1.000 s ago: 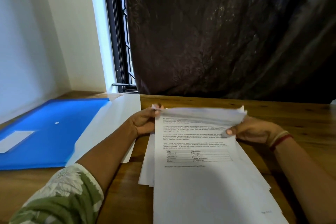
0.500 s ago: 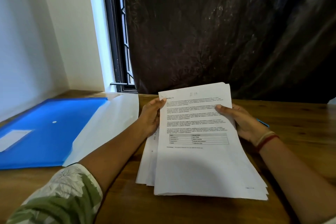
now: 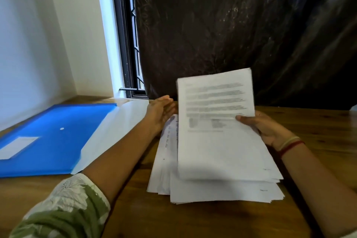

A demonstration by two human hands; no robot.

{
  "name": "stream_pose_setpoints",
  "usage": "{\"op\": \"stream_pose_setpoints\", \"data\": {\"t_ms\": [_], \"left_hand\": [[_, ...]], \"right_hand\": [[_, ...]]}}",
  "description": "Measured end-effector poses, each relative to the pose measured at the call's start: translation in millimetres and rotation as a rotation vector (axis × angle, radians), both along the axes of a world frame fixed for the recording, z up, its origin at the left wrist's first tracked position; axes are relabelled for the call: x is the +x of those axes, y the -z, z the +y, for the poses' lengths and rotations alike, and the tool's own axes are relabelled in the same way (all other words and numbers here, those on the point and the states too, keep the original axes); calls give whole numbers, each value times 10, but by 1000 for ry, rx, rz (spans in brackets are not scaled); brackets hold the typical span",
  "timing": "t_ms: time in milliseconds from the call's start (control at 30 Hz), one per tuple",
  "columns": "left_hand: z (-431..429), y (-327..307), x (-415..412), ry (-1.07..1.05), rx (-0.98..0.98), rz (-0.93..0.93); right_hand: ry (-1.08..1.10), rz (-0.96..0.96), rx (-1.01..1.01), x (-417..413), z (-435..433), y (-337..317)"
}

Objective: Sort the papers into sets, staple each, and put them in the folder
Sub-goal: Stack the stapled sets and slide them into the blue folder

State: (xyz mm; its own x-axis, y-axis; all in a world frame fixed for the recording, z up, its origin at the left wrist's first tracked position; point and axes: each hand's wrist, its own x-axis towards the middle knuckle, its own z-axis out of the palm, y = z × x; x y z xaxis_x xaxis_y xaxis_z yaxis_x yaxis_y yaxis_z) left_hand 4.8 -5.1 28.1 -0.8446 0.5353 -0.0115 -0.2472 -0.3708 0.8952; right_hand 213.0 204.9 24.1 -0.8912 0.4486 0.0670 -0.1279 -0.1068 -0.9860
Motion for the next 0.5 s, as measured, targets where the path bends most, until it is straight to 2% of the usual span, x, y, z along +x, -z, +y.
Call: {"op": "stream_pose_setpoints", "data": {"t_ms": [133, 267, 367, 500], "left_hand": [[-123, -20, -165, -105, -99, 11], [-101, 93, -176, -74, -339, 138], [-73, 120, -156, -45, -448, 196], [-78, 102, -115, -62, -504, 328]], "right_hand": [[170, 153, -312, 107, 126, 6], [172, 206, -488, 231, 135, 35], [200, 225, -482, 272, 168, 66], [257, 147, -400, 248, 170, 113]]}}
